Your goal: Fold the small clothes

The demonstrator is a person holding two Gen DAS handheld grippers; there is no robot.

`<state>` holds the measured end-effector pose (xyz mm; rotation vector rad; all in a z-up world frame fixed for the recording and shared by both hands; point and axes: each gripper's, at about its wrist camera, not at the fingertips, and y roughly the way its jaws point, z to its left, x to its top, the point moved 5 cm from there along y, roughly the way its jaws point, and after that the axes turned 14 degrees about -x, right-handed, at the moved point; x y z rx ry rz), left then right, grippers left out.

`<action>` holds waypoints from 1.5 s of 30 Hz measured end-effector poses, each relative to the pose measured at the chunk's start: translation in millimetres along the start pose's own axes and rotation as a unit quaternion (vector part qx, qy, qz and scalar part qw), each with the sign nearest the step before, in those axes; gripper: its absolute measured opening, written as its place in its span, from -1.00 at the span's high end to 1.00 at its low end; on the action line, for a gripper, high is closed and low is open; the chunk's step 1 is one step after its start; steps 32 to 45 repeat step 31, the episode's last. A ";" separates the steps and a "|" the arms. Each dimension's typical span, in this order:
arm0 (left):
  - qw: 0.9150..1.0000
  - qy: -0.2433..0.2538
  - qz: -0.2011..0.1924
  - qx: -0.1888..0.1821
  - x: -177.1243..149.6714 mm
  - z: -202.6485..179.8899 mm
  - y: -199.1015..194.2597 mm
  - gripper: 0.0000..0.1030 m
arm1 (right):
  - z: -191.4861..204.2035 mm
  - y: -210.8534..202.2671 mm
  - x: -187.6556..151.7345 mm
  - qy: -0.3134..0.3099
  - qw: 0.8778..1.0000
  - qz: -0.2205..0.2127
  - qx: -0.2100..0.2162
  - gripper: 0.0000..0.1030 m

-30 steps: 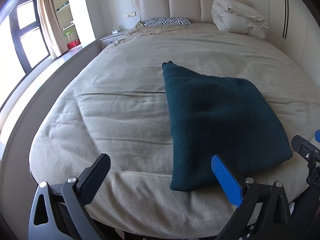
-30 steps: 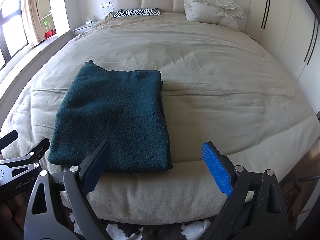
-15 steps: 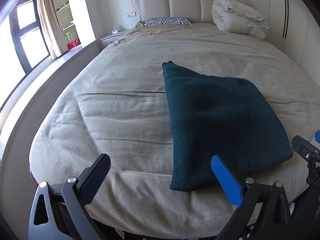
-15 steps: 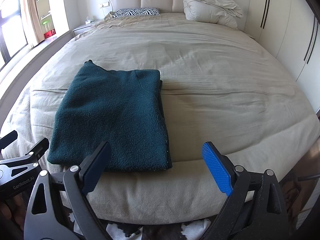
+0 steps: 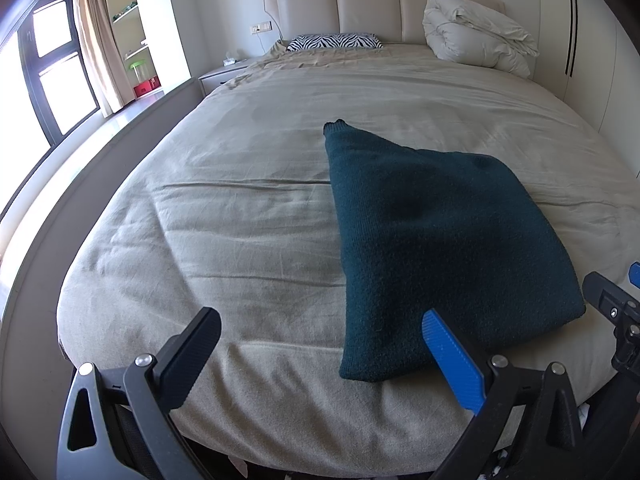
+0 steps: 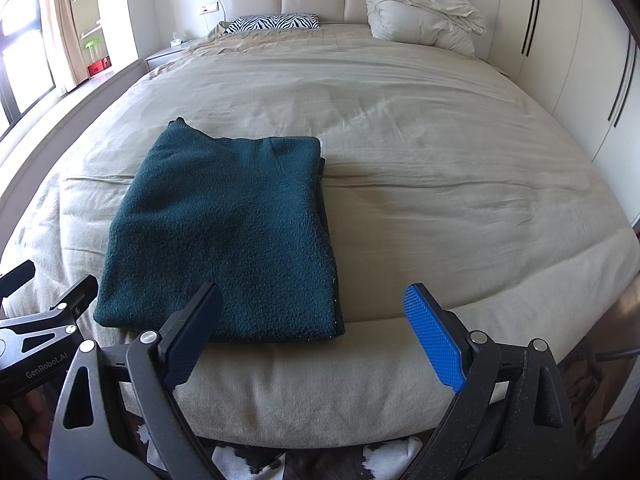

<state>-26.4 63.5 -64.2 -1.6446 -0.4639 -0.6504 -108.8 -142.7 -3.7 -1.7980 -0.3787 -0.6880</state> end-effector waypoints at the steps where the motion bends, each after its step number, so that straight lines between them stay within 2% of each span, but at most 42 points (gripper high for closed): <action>1: 1.000 0.000 0.000 0.000 0.1 -0.1 -0.1 -1.00 | 0.0 0.0 0.1 0.000 1.000 0.000 0.000 -0.81; 45: 1.000 -0.001 -0.002 -0.012 -0.7 0.5 2.8 -1.00 | -2.1 2.4 -9.6 -0.005 1.000 0.005 0.001 -0.81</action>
